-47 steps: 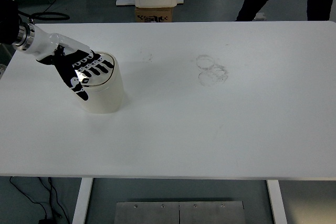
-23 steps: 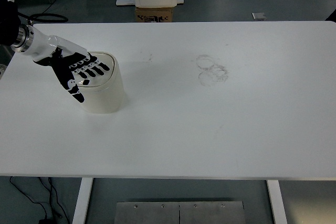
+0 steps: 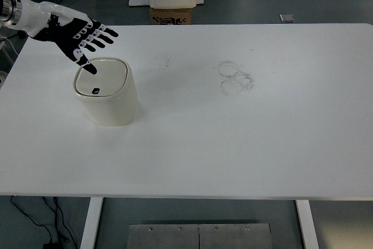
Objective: Close trash bin
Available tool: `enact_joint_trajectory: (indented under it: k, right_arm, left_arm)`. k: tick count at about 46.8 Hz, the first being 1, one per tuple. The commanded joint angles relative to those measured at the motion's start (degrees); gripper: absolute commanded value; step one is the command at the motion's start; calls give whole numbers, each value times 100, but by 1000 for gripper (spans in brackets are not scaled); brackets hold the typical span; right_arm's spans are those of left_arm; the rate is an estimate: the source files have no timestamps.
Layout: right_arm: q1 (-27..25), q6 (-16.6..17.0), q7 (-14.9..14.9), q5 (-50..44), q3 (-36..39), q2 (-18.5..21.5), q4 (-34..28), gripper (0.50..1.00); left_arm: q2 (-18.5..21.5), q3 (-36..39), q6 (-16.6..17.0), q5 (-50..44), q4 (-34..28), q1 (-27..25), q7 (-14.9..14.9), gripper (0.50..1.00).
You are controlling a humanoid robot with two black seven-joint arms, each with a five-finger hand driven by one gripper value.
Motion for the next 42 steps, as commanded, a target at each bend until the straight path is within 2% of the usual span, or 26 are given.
enact_joint_trajectory:
  k: [1,10,21,32,36,42]
  right_arm:
    - [0,3,-1,0,0,0,2,991]
    - [0,3,-1,0,0,0,2,991]
    - [0,3,-1,0,0,0,2,991]
    - [0,3,-1,0,0,0,2,991]
    - [0,3,-1,0,0,0,2,991]
    - [0,3,-1,0,0,0,2,991]
  left_arm:
    - [15,-102,1,-379,269,62,2,1000]
    - [7,-760,1,-1039,902,861,-7,1000]
    - [59,-2254,1,-1092,1447,2153,-7,1000]
    - [24,-3265,1,-1329,2290,3015,-24,1000]
    - [-2,-3643,3,-1426,2528,3366,-208,1000]
    - [-28,-4065,266,-1444,2625,3788,-577,1000]
